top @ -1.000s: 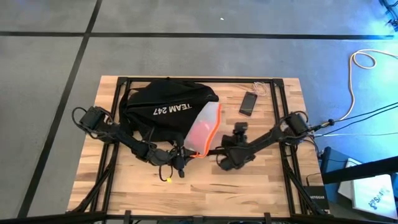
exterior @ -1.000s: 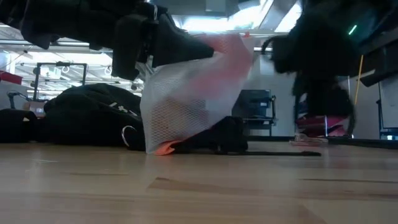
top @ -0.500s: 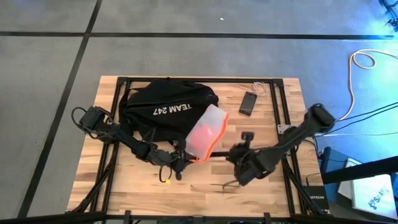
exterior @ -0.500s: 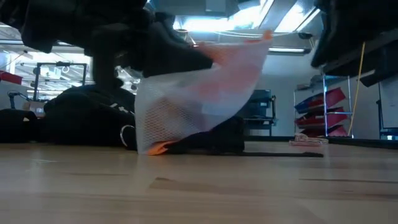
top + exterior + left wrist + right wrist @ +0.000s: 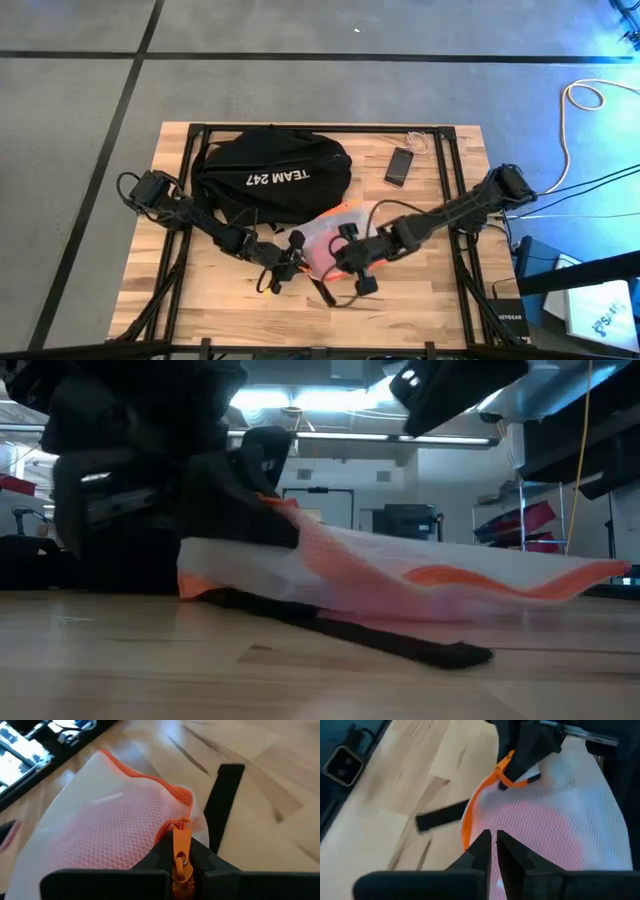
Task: Unpack backpack
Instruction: Open the zipper pouch
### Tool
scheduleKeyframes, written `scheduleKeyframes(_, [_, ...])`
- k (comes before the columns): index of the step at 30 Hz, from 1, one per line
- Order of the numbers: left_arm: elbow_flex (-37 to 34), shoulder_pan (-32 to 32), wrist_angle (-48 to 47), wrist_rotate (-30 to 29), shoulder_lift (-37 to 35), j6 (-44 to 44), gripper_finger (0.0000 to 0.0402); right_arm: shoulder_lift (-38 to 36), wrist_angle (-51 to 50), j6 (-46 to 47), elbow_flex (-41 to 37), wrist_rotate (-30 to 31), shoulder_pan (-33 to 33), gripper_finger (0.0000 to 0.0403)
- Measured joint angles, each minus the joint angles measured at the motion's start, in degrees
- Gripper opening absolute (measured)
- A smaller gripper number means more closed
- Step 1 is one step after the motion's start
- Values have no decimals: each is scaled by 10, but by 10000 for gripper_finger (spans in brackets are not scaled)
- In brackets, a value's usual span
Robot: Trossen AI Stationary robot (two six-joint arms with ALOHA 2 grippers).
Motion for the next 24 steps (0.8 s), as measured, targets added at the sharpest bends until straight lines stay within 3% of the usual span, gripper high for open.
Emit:
scheduleKeyframes(4, [0, 1, 11, -15, 0, -2, 0, 39, 49, -38, 0, -29, -20, 56])
scheduleKeyframes(11, [0, -6, 11, -30, 0, 22, 0, 82, 101, -85, 0, -16, -22, 123])
scheduleKeyframes(16, [0, -15, 13, -39, 0, 27, 0, 96, 150, -112, 0, -10, -37, 128])
scheduleKeyframes(24, [1, -16, 13, -42, 0, -5, 0, 97, 148, -109, 0, -3, -44, 127])
